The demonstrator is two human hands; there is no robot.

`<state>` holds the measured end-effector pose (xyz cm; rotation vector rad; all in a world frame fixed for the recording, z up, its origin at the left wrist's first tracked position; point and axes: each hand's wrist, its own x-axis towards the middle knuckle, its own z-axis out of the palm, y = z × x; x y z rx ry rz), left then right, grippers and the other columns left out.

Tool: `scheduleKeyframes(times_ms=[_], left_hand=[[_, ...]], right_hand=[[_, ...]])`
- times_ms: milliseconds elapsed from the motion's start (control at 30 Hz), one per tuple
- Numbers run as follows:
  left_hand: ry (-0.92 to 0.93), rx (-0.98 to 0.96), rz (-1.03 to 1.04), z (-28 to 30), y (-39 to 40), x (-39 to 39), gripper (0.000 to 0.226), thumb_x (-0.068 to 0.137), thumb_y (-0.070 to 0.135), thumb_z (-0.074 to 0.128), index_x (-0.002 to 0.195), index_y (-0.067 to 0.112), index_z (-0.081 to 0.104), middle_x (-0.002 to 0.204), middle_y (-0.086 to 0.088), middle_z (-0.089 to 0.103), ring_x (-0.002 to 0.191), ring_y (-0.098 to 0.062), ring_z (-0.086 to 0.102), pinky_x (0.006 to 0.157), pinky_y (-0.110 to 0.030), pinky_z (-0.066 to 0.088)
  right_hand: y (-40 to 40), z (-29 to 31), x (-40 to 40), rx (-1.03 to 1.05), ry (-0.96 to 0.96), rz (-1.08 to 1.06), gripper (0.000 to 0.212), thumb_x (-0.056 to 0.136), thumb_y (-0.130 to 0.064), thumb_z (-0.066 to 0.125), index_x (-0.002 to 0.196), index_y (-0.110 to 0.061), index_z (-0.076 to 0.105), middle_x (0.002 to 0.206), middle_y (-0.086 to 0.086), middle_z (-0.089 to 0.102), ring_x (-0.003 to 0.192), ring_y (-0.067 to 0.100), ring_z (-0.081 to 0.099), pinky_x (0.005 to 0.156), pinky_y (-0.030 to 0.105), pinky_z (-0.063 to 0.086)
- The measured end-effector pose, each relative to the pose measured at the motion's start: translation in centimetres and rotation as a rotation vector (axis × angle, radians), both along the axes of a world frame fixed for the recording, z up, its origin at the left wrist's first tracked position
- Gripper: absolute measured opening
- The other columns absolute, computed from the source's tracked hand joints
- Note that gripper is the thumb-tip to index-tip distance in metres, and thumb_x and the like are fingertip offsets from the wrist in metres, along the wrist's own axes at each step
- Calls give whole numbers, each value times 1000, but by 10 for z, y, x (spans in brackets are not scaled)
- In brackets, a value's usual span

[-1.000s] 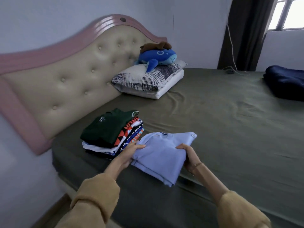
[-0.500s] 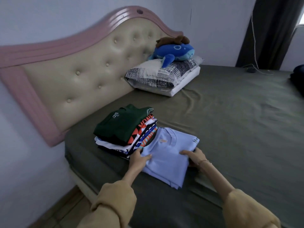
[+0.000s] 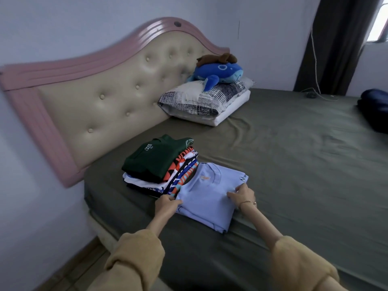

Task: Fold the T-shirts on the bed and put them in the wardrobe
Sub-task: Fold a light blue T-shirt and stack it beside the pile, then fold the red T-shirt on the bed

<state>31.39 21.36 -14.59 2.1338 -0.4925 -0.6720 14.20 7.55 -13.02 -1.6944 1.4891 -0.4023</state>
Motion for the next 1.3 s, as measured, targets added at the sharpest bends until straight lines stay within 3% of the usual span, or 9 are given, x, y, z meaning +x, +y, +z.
scheduleKeyframes(times_ms=[200, 300, 433, 567, 667, 933, 1100, 1233, 1300], left_hand=[[-434, 201, -58, 25, -14, -36, 41, 86, 13, 55, 125, 4, 46, 130, -15, 48, 122, -31, 45, 90, -41, 43], [-570, 182, -116, 39, -29, -65, 47, 86, 12, 55, 131, 7, 41, 135, -11, 42, 128, -29, 39, 95, -41, 40], [-458, 59, -319, 43, -64, -117, 40, 88, 10, 50, 127, 7, 50, 131, -12, 53, 122, -30, 48, 95, -36, 41], [-354, 49, -485, 43, -104, -192, 31, 86, 9, 52, 117, 9, 54, 119, -6, 62, 114, -26, 55, 91, -29, 43], [-319, 29, -622, 42, -134, -255, 30, 88, 7, 52, 118, 6, 55, 118, -10, 63, 112, -25, 56, 89, -28, 43], [-169, 4, -947, 21, -211, -440, 30, 86, 8, 61, 115, 5, 59, 117, -14, 64, 108, -27, 60, 89, -28, 46], [-88, 6, -1128, 4, -238, -563, 25, 85, 6, 59, 110, 4, 63, 110, -14, 67, 104, -28, 63, 85, -28, 48], [28, 27, -1225, -12, -241, -638, 23, 89, 4, 54, 111, 2, 60, 73, -2, 61, 53, -1, 60, 50, -15, 45], [59, 56, -1340, -19, -238, -672, 27, 89, 6, 55, 115, 5, 59, 85, -6, 65, 68, -6, 64, 65, -18, 48]], right_hand=[[-2, 10, -43, 34, 49, 9, 30, 85, -24, 58, 102, 0, 61, 111, 19, 62, 106, 32, 59, 69, 25, 37], [-7, 17, -75, 37, 25, -16, 31, 86, -21, 56, 110, -1, 61, 113, 16, 63, 105, 31, 60, 73, 27, 43], [-24, 16, -135, 44, -12, -71, 9, 81, -18, 59, 75, -14, 61, 105, 16, 68, 98, 30, 65, 80, 36, 53], [-35, 18, -212, 50, -27, -150, 18, 82, -16, 58, 64, -17, 55, 90, 11, 69, 82, 25, 67, 62, 29, 52], [-43, 16, -276, 62, -41, -218, 18, 84, -17, 58, 66, -18, 54, 84, 8, 64, 68, 19, 59, 49, 22, 44], [-57, 9, -468, 45, -6, -472, 7, 82, -17, 58, 78, -15, 63, 88, 7, 65, 81, 20, 57, 53, 18, 38], [-43, 7, -581, -18, 67, -713, 21, 83, -13, 61, 102, -7, 67, 108, 10, 67, 108, 27, 58, 83, 27, 43], [-25, -8, -647, -99, 169, -912, 23, 81, -15, 62, 104, -12, 62, 120, 13, 57, 114, 29, 51, 91, 33, 43], [-15, -13, -677, -100, 267, -981, 34, 83, -19, 64, 115, -15, 56, 131, 11, 43, 123, 29, 38, 97, 38, 40]])
